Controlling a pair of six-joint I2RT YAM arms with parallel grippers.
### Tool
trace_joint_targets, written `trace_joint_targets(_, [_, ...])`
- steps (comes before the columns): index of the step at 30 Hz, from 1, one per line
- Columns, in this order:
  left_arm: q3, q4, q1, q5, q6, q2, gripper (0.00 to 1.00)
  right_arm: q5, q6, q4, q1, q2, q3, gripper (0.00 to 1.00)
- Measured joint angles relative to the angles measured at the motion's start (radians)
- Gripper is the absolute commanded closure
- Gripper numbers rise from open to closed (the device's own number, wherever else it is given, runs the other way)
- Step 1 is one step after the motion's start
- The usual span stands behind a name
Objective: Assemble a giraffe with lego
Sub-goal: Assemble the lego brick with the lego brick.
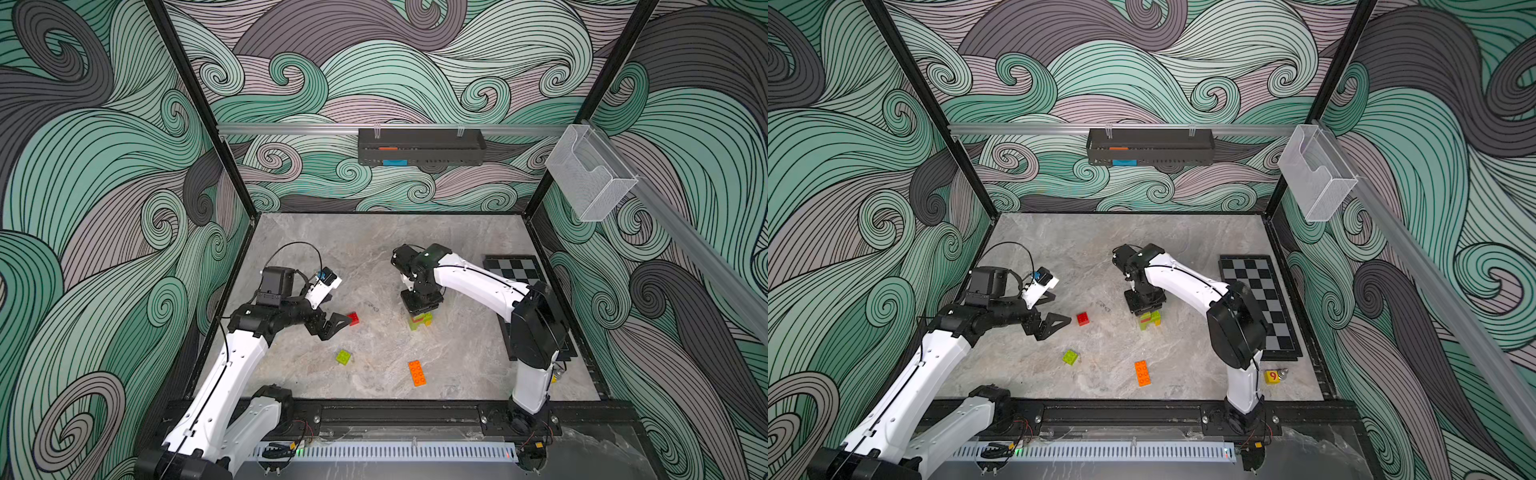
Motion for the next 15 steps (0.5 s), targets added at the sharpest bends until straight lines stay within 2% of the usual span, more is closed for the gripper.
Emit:
trace_joint_targets(2, [0.0, 0.0, 0.0, 0.0, 0.0, 0.0, 0.01, -0.005, -0.011, -0.003, -0.003, 0.003, 0.003, 0.8])
trace_joint_targets(5, [0.0, 0.0, 0.0, 0.0, 0.0, 0.0, 0.01, -0.015, -0.024, -0.006, -0.009, 0.006, 0.007, 0.9])
trace_joint_targets(7, [-0.001, 0.0, 0.0, 0.0, 0.0, 0.0, 0.01, -0.02, -0.032, -0.007, -0.012, 0.007, 0.008, 0.93])
trace_joint_targets(12, [-0.001, 0.0, 0.0, -0.002, 0.0, 0.0, 0.01, -0.026, -0.039, -0.01, -0.016, 0.014, 0.008, 0.94])
trace_joint_targets(15, [-0.001, 0.0, 0.0, -0.003, 0.0, 0.0, 0.01, -0.024, -0.04, -0.013, -0.016, 0.022, 0.007, 0.88])
